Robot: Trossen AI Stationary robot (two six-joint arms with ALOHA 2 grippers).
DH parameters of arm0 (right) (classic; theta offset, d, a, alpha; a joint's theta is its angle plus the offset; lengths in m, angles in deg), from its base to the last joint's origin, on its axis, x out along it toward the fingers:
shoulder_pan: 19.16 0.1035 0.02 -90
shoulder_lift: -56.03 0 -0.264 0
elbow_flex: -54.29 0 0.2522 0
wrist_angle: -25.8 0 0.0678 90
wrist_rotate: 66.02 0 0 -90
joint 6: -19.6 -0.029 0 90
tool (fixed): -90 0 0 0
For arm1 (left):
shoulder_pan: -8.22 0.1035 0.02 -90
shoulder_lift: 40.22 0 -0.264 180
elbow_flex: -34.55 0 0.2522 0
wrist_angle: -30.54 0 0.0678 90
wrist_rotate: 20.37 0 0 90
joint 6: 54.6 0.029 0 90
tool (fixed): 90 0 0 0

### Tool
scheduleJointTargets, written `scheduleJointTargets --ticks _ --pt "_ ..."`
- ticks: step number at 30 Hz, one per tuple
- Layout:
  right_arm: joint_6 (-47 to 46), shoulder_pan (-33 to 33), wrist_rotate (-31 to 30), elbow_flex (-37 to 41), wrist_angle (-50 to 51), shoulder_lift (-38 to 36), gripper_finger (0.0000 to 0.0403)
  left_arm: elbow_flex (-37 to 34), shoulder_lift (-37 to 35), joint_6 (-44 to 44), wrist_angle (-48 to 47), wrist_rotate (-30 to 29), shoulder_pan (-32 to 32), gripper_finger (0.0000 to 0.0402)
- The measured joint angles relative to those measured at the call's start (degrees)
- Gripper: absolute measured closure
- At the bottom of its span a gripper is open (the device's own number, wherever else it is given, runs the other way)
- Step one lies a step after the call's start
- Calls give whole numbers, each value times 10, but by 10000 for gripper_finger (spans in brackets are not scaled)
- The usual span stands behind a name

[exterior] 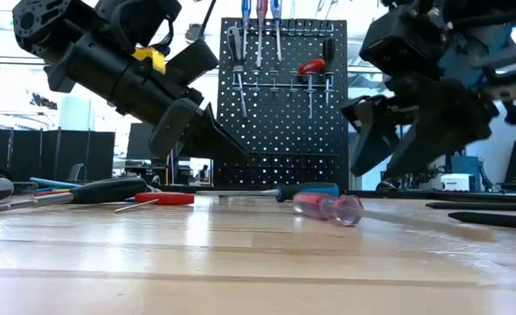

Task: Hang tools onto peg board
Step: Hang the red transparent screwdriver on the black peg board

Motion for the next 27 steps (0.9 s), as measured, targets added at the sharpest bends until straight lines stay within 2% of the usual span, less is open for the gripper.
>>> scheduleJointTargets --ticks 4,8,11,14,18,21,24,27 --pt "-15 -11 13 -4 -36 33 156 0 0 -14 0 0 0 228" --pt "-109 -7 19 -30 22 36 149 0 0 -25 -5 2 0 228" --pt "-195 12 15 -64 86 36 148 0 0 6 -9 5 -7 228" --pt "-265 39 -15 -84 109 36 148 0 0 35 -8 10 -18 228" --pt "-349 67 -54 -84 108 36 148 0 0 32 -10 10 -30 228" --pt "-403 77 -91 -84 104 38 148 0 0 2 -16 10 -37 228" --pt "-408 87 -135 -84 83 64 148 0 0 -46 -23 4 -44 228" --pt "-418 94 -142 -88 45 108 148 0 0 -92 -35 2 -51 228"
